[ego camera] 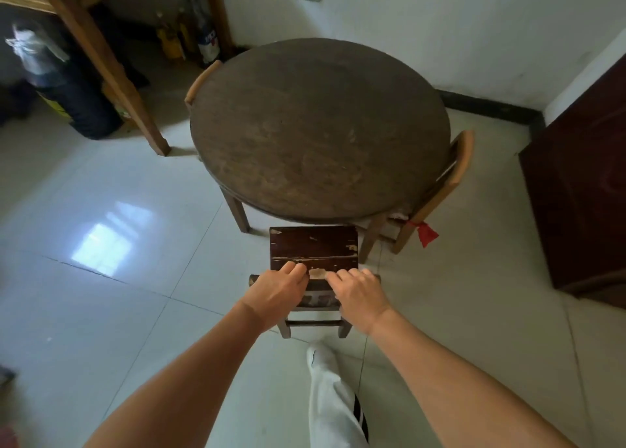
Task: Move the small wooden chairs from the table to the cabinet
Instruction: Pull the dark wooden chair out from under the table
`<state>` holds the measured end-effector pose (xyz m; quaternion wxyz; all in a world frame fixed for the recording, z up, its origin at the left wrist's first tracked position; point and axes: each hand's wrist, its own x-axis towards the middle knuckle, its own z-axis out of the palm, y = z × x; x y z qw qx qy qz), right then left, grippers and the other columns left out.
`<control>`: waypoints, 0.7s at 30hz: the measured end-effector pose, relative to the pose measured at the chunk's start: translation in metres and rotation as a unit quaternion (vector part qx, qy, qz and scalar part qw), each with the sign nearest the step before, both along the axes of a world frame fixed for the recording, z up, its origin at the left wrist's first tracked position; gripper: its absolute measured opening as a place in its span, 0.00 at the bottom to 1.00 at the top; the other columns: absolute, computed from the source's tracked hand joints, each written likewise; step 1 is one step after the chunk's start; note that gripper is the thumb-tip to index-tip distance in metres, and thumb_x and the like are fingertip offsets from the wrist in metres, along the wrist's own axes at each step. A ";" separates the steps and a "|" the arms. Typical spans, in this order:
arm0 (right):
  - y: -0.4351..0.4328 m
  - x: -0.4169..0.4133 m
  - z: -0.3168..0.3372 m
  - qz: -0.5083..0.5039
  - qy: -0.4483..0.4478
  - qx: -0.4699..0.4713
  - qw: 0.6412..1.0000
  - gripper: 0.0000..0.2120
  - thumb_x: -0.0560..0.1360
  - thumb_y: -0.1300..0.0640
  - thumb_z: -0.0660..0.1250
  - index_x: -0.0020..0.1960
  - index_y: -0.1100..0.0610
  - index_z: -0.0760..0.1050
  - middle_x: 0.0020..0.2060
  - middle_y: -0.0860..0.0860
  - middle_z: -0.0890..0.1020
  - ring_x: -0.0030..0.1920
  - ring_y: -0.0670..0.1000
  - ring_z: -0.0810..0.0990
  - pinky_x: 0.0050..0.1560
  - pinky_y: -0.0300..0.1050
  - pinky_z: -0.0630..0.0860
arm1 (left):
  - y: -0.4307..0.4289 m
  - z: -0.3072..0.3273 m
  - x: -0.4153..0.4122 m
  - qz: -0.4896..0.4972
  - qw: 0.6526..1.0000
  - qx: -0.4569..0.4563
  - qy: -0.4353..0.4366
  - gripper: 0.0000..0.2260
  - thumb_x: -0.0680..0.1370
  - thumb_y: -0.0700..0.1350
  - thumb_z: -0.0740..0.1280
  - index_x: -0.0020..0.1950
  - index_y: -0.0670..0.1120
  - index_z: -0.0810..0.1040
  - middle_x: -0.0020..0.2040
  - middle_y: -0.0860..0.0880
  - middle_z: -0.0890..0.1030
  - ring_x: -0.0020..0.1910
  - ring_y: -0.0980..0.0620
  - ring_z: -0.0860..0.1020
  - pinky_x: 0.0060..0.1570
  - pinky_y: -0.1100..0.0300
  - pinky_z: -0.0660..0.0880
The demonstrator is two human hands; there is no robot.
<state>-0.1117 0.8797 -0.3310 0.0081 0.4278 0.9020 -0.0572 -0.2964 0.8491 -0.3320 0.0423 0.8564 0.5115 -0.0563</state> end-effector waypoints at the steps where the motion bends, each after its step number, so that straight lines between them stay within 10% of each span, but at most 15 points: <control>1: -0.014 0.001 0.001 -0.004 0.002 0.007 1.000 0.22 0.57 0.66 0.78 0.50 0.59 0.81 0.34 0.53 0.84 0.32 0.55 0.82 0.32 0.47 0.78 | -0.014 0.001 0.001 -0.011 1.000 0.012 0.003 0.15 0.68 0.39 0.75 0.54 0.42 0.81 0.44 0.47 0.78 0.36 0.53 0.74 0.24 0.64 0.72; 10: -0.138 0.016 -0.023 0.006 -0.011 -0.019 1.000 0.20 0.75 0.61 0.66 0.66 0.56 0.70 0.53 0.55 0.82 0.52 0.57 0.80 0.53 0.50 0.73 | -0.141 0.002 0.014 -0.030 0.999 0.024 0.008 0.13 0.66 0.39 0.76 0.50 0.41 0.82 0.43 0.47 0.78 0.37 0.52 0.76 0.23 0.63 0.71; 13: -0.177 0.019 -0.031 0.016 -0.002 -0.025 1.000 0.20 0.74 0.61 0.67 0.66 0.57 0.70 0.53 0.55 0.82 0.53 0.57 0.80 0.54 0.50 0.73 | -0.179 -0.013 0.016 -0.016 0.999 0.014 0.026 0.13 0.76 0.38 0.66 0.61 0.40 0.76 0.53 0.45 0.76 0.46 0.50 0.75 0.33 0.60 0.77; 21: -0.268 0.039 -0.059 0.027 0.007 -0.044 0.999 0.21 0.71 0.62 0.71 0.64 0.58 0.73 0.48 0.55 0.84 0.47 0.57 0.82 0.48 0.51 0.77 | -0.275 -0.034 0.037 -0.026 0.999 0.013 0.019 0.13 0.67 0.41 0.77 0.50 0.42 0.83 0.43 0.48 0.79 0.34 0.55 0.75 0.24 0.64 0.76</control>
